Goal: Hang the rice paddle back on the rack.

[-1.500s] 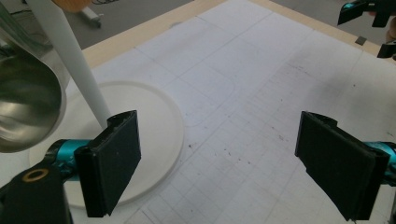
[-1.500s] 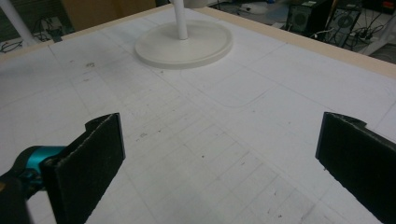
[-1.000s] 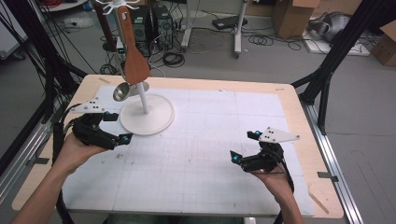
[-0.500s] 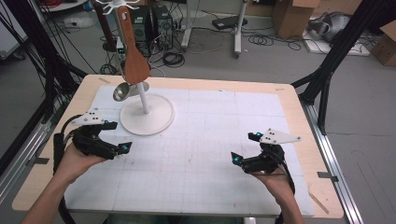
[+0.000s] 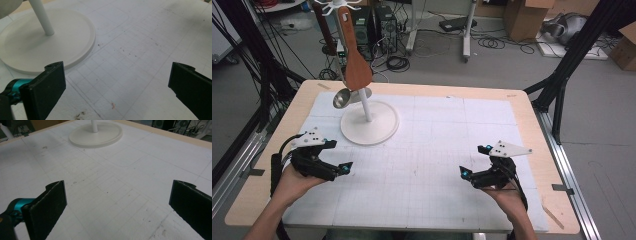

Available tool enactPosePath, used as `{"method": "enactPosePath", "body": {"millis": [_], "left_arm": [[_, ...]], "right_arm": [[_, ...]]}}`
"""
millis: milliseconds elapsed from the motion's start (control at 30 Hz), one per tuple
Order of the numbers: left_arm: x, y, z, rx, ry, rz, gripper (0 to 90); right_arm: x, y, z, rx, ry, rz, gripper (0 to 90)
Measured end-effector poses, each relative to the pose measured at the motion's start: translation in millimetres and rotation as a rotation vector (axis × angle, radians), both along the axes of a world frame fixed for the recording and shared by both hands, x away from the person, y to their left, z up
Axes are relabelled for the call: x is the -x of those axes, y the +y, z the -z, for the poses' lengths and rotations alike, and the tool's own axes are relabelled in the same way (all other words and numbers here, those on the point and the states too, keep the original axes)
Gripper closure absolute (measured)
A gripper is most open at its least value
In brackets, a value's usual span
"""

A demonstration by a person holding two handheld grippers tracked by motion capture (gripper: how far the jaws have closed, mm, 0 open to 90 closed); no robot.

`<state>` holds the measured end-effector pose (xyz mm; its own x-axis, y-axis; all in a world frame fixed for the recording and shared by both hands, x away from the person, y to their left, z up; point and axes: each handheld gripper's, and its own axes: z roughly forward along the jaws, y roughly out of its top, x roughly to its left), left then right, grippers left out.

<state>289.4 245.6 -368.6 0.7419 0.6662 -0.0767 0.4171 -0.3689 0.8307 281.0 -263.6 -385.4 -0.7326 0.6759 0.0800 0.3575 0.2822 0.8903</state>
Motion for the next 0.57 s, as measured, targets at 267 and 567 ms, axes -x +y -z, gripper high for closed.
{"method": "enactPosePath", "body": {"millis": [267, 567], "left_arm": [[5.6, 5.5, 9.5, -0.002, 0.005, -0.005, 1.7], [9.2, 4.0, 19.7, -0.007, 0.014, -0.005, 1.7]], "right_arm": [[0.1, 0.1, 5.7, 0.002, 0.015, 0.000, 0.2], [-1.2, 0.3, 13.7, -0.003, 0.031, -0.007, 0.2]]}}
